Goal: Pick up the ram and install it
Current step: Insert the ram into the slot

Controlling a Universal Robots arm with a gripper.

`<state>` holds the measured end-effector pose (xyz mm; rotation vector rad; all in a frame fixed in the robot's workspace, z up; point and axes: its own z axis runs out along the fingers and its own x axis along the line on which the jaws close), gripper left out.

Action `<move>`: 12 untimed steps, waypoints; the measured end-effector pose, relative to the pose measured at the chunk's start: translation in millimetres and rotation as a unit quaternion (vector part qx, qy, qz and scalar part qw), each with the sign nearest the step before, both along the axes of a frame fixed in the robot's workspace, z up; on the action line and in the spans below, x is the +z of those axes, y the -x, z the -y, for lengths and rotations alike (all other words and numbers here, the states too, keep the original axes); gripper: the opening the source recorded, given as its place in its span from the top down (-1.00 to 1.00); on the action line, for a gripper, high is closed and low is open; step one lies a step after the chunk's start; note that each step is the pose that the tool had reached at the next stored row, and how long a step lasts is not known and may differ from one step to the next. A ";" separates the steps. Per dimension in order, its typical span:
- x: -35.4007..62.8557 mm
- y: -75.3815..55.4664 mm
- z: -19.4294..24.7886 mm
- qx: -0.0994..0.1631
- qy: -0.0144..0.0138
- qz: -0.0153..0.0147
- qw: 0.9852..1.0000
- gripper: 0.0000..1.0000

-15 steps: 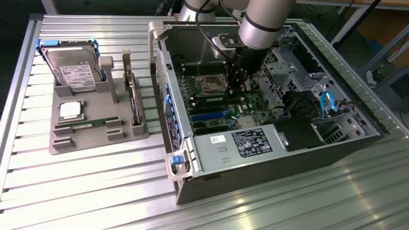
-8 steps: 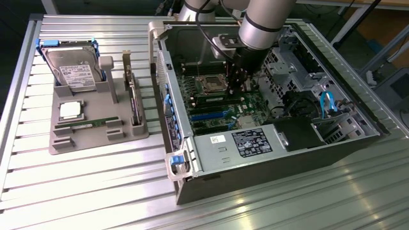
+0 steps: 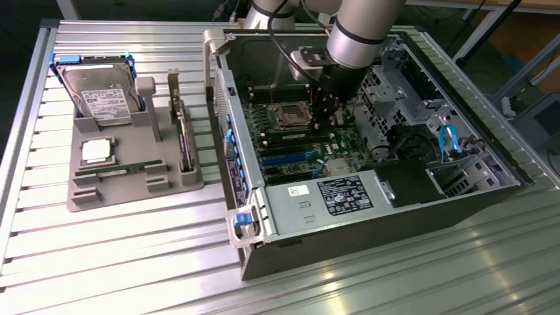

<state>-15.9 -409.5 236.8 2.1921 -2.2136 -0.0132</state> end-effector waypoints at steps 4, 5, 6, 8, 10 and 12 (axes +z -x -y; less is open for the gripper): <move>-0.6 0.0 0.0 0.000 0.000 0.000 1.000 0.76; -0.7 0.0 0.0 0.000 0.000 0.000 1.000 0.76; -0.8 0.0 0.0 0.000 0.000 0.000 1.000 0.76; -1.3 0.0 0.0 0.000 0.000 0.000 1.000 0.76; -1.4 0.0 0.0 0.000 0.000 0.000 1.000 0.76; -2.3 0.0 0.0 0.000 0.000 0.000 1.000 0.76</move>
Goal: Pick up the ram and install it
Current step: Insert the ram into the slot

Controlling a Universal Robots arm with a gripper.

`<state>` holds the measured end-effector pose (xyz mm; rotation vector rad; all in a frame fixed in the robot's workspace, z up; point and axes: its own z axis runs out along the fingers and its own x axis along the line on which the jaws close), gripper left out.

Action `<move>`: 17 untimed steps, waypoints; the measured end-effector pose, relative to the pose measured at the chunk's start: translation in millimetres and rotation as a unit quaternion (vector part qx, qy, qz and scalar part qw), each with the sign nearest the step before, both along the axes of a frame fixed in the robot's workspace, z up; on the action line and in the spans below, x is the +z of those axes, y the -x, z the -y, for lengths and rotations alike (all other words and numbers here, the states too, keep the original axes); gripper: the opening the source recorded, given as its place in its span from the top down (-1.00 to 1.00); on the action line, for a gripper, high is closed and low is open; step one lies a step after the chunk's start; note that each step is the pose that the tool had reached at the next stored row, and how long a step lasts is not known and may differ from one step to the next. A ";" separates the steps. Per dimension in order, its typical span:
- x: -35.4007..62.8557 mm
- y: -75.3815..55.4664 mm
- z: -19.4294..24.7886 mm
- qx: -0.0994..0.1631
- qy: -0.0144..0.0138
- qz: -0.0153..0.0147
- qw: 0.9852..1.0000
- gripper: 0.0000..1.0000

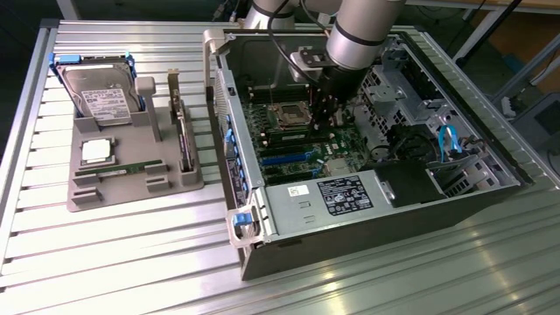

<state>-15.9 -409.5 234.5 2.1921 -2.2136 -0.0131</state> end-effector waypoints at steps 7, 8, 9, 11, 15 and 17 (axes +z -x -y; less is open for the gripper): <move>-4.6 0.0 0.1 0.000 0.000 0.000 1.000 0.76; -4.6 0.0 0.0 0.000 0.000 0.000 1.000 0.76; -4.7 0.0 0.0 0.000 0.000 0.000 1.000 0.76; -4.7 0.0 0.0 0.000 0.000 0.000 1.000 0.74; -4.7 0.0 0.0 0.000 0.000 0.000 1.000 0.49; -4.7 0.0 0.0 0.000 0.000 0.000 1.000 0.49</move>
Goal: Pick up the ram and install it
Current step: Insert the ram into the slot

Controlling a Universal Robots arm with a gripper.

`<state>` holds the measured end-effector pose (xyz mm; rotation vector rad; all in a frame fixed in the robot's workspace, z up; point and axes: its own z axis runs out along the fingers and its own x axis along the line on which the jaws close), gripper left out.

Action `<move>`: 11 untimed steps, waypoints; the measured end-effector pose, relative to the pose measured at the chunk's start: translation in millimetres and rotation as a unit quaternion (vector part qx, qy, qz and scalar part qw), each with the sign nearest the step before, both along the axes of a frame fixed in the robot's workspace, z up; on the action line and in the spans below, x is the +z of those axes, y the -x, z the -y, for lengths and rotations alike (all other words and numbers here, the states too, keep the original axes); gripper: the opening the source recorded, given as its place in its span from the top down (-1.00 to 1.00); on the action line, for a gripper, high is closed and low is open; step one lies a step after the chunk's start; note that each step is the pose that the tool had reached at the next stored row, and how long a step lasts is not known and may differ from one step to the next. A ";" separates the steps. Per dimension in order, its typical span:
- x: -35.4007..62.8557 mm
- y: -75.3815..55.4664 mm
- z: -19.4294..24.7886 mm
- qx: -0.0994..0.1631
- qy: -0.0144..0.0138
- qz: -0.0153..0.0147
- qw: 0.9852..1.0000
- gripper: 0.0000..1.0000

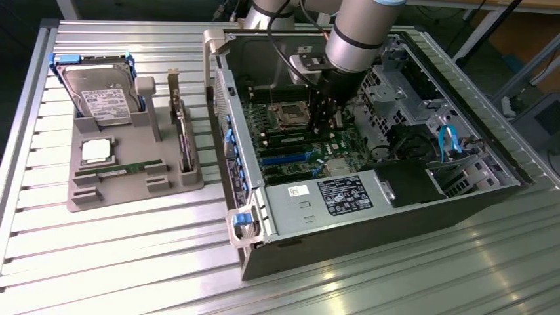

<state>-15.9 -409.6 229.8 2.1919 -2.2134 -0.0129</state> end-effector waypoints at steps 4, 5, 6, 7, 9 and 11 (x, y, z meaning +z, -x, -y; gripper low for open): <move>2.1 0.0 0.0 0.000 0.000 0.000 1.000 0.49; 4.4 0.0 0.0 0.000 0.000 0.000 1.000 0.49; 7.2 0.0 0.0 0.000 0.000 0.000 1.000 0.49; 10.3 0.0 0.0 0.000 0.000 0.000 1.000 0.49; 17.9 0.0 0.0 0.000 0.000 0.000 1.000 0.49; 27.2 0.0 0.0 0.000 0.000 0.000 1.000 0.49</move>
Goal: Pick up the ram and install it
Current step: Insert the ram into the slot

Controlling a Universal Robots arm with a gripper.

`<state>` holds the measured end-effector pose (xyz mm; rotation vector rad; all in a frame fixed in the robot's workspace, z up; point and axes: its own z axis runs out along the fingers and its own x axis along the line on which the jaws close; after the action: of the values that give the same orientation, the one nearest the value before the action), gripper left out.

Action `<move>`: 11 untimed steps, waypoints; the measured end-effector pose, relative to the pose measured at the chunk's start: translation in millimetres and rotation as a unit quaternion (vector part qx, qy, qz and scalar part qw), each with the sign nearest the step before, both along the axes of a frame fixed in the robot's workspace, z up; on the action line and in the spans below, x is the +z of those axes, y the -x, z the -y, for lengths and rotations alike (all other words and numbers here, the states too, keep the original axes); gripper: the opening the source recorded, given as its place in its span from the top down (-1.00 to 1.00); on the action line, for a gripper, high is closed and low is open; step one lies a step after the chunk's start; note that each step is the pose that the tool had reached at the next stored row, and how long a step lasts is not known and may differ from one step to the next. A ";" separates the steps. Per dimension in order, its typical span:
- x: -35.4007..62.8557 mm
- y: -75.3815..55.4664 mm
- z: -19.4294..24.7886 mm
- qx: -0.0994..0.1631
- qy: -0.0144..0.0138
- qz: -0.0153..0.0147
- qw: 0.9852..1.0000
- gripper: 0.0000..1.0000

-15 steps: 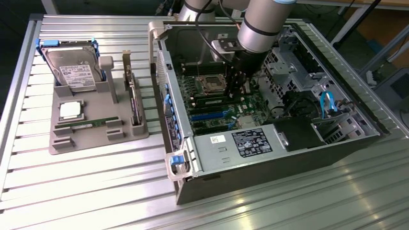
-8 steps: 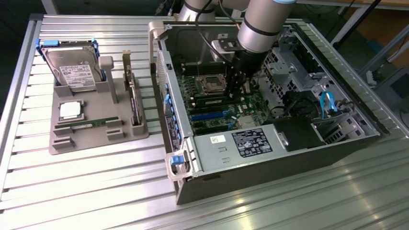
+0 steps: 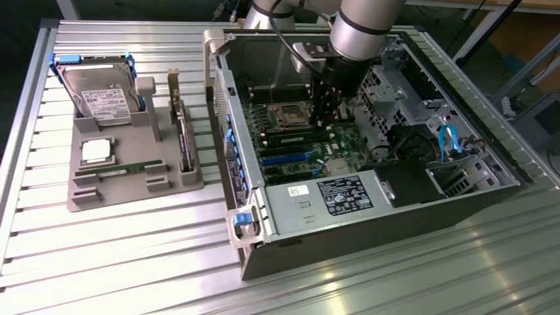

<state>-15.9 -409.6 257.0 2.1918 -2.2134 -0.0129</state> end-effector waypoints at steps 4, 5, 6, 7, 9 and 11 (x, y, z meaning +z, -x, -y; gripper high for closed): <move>21.9 -0.1 0.0 0.000 0.000 0.000 1.000 0.49; 29.1 -0.1 0.0 0.000 0.000 0.000 1.000 0.49; 33.0 -0.1 0.0 0.000 0.000 0.000 1.000 0.49; 36.5 -0.1 0.0 0.000 0.000 0.000 1.000 0.49; 44.2 -0.1 0.0 0.000 0.000 0.000 1.000 0.49; 51.3 -0.1 0.0 0.000 0.000 0.000 1.000 0.49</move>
<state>-15.8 -409.6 308.3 2.1919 -2.2134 -0.0129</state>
